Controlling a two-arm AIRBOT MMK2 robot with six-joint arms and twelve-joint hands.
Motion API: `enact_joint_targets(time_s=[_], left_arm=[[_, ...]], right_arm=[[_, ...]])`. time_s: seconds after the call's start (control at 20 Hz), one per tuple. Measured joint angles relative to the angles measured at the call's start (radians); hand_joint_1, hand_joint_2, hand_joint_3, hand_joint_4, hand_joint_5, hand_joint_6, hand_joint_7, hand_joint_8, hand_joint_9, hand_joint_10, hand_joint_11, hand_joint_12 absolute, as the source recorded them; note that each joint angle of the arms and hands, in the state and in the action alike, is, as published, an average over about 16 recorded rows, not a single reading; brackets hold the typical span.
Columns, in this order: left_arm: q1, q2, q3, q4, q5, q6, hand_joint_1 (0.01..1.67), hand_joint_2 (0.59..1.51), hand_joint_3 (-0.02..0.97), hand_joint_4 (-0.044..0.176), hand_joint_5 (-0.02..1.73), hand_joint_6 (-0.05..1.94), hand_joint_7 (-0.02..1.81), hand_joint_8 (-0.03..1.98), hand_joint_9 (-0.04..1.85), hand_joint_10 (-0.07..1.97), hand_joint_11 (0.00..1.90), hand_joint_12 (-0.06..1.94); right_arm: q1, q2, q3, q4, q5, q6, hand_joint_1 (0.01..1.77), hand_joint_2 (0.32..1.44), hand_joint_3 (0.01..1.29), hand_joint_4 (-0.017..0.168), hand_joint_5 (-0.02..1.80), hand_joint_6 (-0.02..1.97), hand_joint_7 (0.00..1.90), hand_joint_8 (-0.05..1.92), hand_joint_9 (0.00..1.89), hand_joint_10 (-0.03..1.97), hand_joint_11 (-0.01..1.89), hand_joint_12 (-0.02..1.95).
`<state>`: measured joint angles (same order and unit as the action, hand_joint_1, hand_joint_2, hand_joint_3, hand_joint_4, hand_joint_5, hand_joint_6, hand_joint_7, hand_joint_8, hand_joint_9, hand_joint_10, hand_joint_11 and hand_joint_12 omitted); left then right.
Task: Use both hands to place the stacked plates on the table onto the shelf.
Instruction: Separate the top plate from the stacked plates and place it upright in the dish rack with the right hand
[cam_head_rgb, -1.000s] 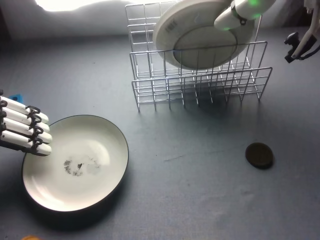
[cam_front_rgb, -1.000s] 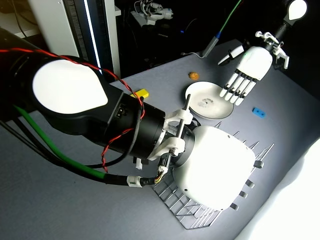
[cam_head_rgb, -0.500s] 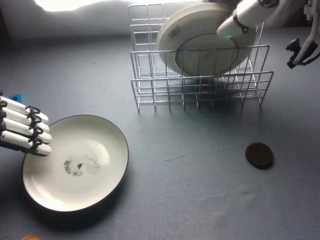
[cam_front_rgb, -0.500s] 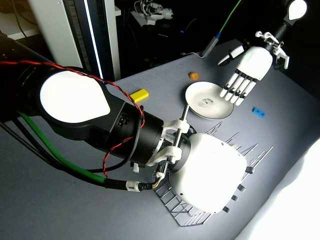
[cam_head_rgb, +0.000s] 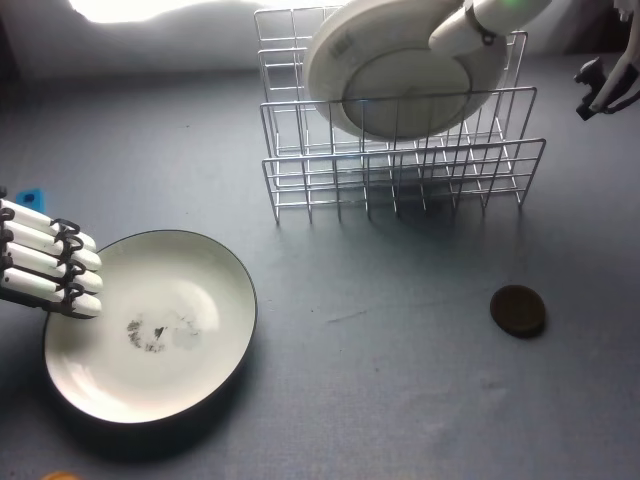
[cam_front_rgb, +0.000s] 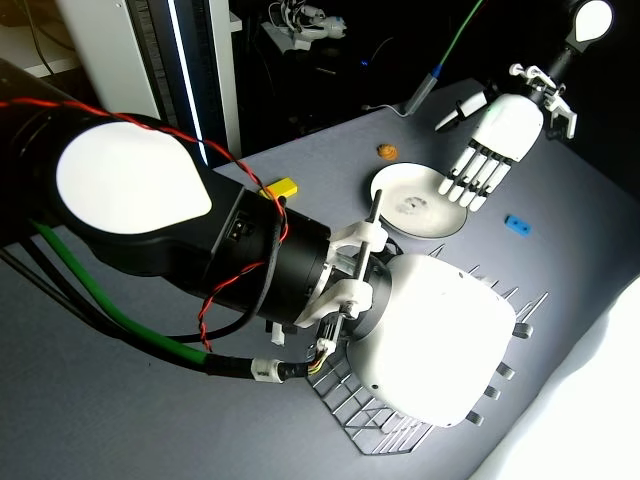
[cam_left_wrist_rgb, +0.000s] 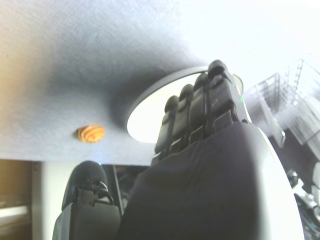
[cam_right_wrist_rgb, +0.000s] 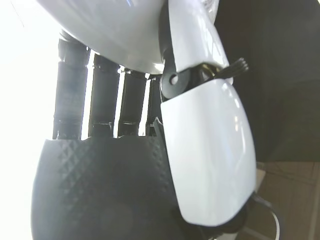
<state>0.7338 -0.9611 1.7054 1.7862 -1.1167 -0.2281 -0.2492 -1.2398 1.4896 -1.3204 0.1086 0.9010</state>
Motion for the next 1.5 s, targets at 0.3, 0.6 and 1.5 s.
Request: enact_joint_targets(time_s=[0.3, 0.6, 1.5], left_arm=[[0.005, -0.002, 0.0, 0.0, 0.001, 0.0, 0.02, 1.122, 0.016, 0.004, 0.02, 0.01, 0.01, -0.01, -0.01, -0.01, 0.01, 0.01], [0.006, -0.002, 0.0, 0.001, 0.002, 0.0, 0.02, 1.125, 0.017, 0.004, 0.02, 0.01, 0.01, -0.01, -0.01, -0.01, 0.01, 0.01], [0.037, -0.008, 0.002, -0.02, 0.004, -0.009, 0.02, 1.122, 0.017, 0.004, 0.02, 0.01, 0.01, -0.02, -0.02, -0.02, 0.01, 0.01]], right_arm=[[-0.014, 0.001, 0.0, 0.003, -0.001, -0.002, 1.27, 1.04, 0.01, -0.007, 0.87, 0.87, 1.11, 0.45, 1.18, 0.29, 0.91, 1.06], [-0.025, 0.0, 0.001, 0.006, -0.004, -0.004, 1.23, 1.02, 0.01, -0.005, 0.81, 0.56, 1.1, 0.17, 1.18, 0.09, 0.84, 1.08], [0.02, 0.006, 0.001, 0.005, 0.015, -0.039, 1.2, 0.97, 0.01, -0.003, 0.66, 0.11, 0.89, 0.01, 1.01, 0.02, 0.6, 1.16]])
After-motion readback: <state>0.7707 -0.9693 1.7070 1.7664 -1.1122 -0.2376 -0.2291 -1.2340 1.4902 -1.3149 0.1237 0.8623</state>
